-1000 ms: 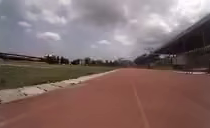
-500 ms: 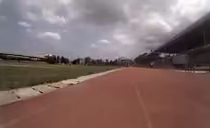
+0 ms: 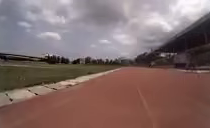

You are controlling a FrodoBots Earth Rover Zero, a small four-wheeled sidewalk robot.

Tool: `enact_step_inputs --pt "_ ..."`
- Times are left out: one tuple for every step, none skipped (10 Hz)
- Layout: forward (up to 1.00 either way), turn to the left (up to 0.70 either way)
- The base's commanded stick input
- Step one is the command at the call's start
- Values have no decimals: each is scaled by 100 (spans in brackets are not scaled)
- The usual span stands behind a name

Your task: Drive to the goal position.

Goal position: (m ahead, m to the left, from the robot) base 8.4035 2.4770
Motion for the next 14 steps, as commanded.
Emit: enact_step_inputs --pt "45 0" --pt "45 0" --pt "45 0" --pt "45 0" --pt "45 0" --pt "45 0" --pt "45 0" --pt "45 0" --pt "45 0" --pt "45 0" --pt "45 0" --pt "45 0" --pt "45 0" --pt "45 0"
